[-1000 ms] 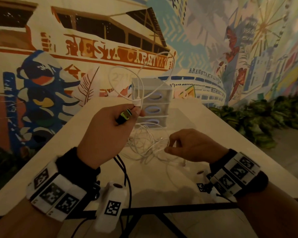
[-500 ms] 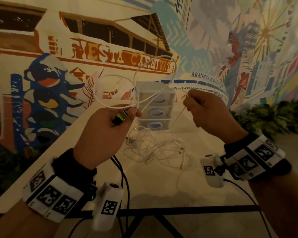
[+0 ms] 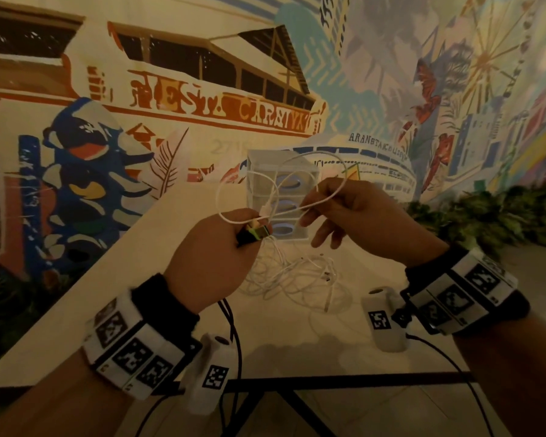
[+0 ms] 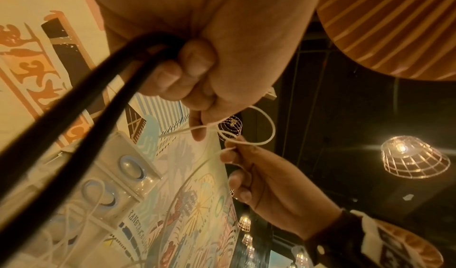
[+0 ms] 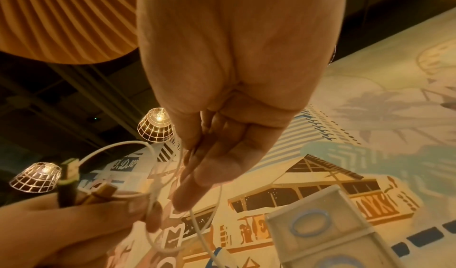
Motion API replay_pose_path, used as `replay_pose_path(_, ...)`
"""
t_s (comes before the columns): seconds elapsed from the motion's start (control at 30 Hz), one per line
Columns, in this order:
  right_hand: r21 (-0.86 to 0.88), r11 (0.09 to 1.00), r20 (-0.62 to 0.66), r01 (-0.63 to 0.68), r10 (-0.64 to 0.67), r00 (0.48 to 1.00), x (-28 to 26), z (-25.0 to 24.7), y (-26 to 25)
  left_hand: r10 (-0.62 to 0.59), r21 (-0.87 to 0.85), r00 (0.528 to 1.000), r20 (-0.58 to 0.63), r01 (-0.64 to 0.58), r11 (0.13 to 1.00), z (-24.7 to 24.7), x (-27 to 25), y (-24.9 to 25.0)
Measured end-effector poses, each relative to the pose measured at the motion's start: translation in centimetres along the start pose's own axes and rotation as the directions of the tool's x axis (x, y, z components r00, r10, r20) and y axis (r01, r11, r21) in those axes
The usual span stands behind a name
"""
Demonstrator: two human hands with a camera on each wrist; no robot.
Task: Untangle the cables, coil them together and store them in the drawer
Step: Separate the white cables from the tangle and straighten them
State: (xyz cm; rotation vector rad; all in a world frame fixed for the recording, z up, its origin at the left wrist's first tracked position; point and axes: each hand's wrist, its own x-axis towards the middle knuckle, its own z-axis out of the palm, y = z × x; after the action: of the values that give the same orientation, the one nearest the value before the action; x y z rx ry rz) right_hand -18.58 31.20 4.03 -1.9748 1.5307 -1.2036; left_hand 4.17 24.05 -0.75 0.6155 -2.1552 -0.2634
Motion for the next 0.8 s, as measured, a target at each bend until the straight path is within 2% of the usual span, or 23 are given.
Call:
replay_pose_path(0.13, 0.062, 0.998, 0.058, -0.013, 0.009, 0.998, 0.4, 0.7, 0.4, -0.014, 0.044, 1.0, 0.015, 0.013, 0.999, 1.7, 0.8, -0.5)
replay_pose_path(0.27, 0.042, 0.999, 0.036, -0.008, 0.007, 0.999, 0.8, 1.3, 1.3, -0.048, -0.176, 0.992, 0.114, 0.068, 0.982, 3.3, 1.5, -0.3)
replay_pose_path(0.33, 0.005, 1.0, 0.018, 0.014, -0.014, 1.0, 1.0, 1.5, 1.6, -0.055, -0.231, 0.986, 0.155, 0.09, 0.969, 3.4, 1.7, 0.7)
replay_pose_path(0.43, 0.023, 1.0, -0.001, -0.013, 0.013, 1.0, 1.2, 1.7, 2.2, -0.084, -0.359, 0.975, 0.204, 0.154, 0.921, 3.2, 2.0, 1.4)
replay_pose_path(0.5, 0.084, 0.995, 0.006, -0.063, 0.062, 0.998, 1.2, 1.9, 2.5, -0.144, -0.387, 0.961, 0.237, 0.229, 0.893, 3.3, 2.2, 1.1)
replay_pose_path(0.57, 0.09, 0.992, 0.003, -0.092, 0.092, 0.996, 1.0, 2.1, 3.0, -0.216, -0.346, 0.948, 0.234, 0.289, 0.893, 3.5, 2.2, 0.7)
replay_pose_path(0.63, -0.043, 0.994, 0.036, -0.102, 0.103, 0.994, 0.6, 2.1, 3.6, -0.29, -0.306, 0.931, 0.223, 0.35, 0.885, 3.7, 2.1, 0.5)
replay_pose_path(0.73, -0.315, 0.943, 0.226, -0.11, 0.187, 0.956, 0.1, 2.7, 3.7, -0.326, -0.333, 0.922, 0.207, 0.38, 0.863, 4.0, 2.1, 0.5)
replay_pose_path(0.8, -0.364, 0.923, 0.295, -0.12, 0.237, 0.926, 0.1, 3.3, 3.3, -0.32, -0.321, 0.926, 0.2, 0.371, 0.872, 4.0, 2.0, 0.7)
